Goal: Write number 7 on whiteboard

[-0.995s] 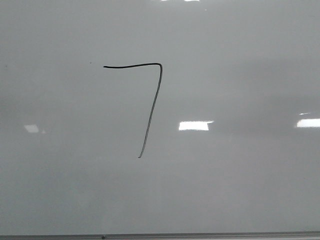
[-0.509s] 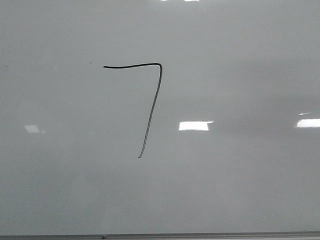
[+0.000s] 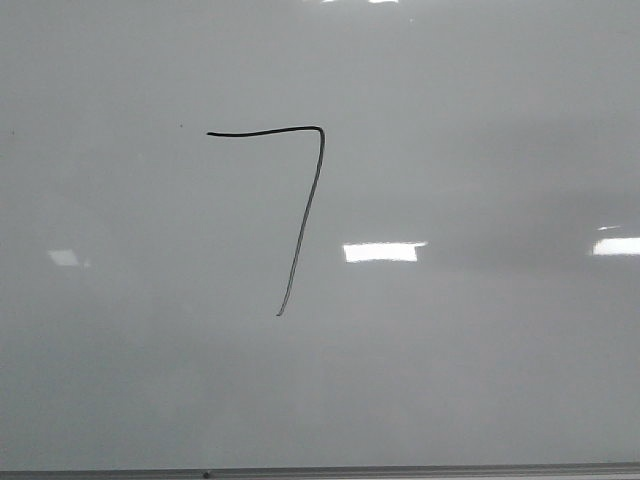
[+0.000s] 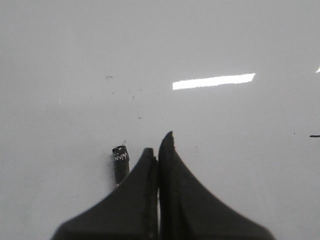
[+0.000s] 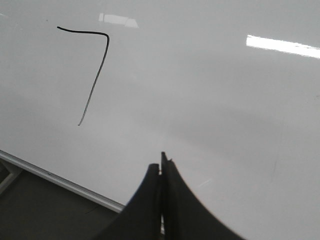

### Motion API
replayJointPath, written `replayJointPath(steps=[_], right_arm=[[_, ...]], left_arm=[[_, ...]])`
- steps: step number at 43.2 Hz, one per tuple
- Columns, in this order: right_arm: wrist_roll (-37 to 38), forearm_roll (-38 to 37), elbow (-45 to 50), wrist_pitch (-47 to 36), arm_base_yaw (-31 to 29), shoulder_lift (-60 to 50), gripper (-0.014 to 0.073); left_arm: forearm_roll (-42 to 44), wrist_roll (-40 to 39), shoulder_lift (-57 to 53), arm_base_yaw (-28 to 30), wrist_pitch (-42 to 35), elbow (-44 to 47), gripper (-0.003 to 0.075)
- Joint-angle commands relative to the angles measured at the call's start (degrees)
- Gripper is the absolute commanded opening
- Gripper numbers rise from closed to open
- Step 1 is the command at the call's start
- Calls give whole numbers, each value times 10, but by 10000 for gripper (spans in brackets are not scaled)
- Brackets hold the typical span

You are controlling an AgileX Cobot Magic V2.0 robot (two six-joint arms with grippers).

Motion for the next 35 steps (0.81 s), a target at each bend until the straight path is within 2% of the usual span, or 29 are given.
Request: replayJointPath(steps=[1,24,27,30,35], right_arm=[[-1,20,-15,-32,-3,0,-61],[-1,20,-15,-32,-3,0,-61],[-1,20,-15,-32,-3,0,-61],[-1,20,-15,-32,-3,0,-61],[-1,20,-15,-32,-3,0,-61]], left_arm=[[-12,0,1,-3,-38,-16,-20],[-16,-4,-4,-10,-44,2,-20],[26,-33,-20,-25,-44,19,-20],[100,-117,-46,-48,-57,43,-20],[206,-215,-103,-88,-120,107,-20]])
